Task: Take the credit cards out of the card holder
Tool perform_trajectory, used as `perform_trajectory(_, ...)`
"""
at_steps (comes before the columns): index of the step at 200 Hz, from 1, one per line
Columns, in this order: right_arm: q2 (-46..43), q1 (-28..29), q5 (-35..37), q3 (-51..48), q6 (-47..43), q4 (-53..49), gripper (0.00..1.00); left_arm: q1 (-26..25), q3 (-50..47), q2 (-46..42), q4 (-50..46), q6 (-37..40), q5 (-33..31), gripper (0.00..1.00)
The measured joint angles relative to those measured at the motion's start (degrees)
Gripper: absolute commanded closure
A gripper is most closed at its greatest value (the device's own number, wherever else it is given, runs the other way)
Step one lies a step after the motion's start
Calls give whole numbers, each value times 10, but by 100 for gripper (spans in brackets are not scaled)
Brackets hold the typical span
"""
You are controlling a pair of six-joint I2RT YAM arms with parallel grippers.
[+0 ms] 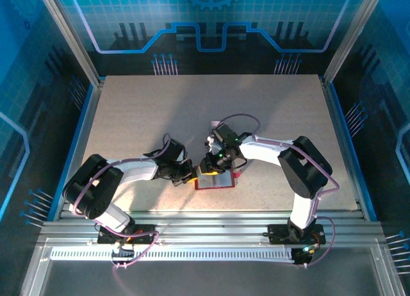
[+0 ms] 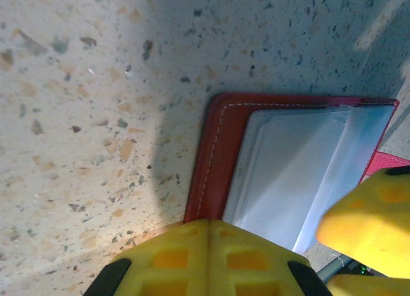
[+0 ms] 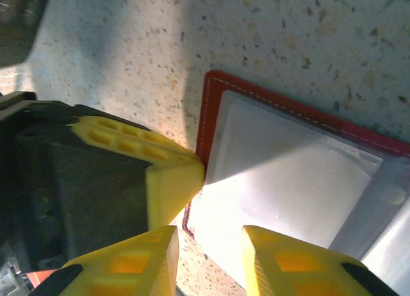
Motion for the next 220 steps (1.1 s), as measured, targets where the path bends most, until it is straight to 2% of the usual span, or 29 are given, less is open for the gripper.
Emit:
perform_trajectory(72, 10, 7, 5, 0, 4, -15, 54, 0, 0, 0, 0, 0, 0, 99)
perform_trajectory(176, 9, 4, 20, 0, 0, -38, 53, 0, 0, 0, 0, 0, 0, 99)
perform_trajectory(220, -6, -13, 7, -29, 4, -14, 53, 0, 0, 0, -1, 0, 0, 99)
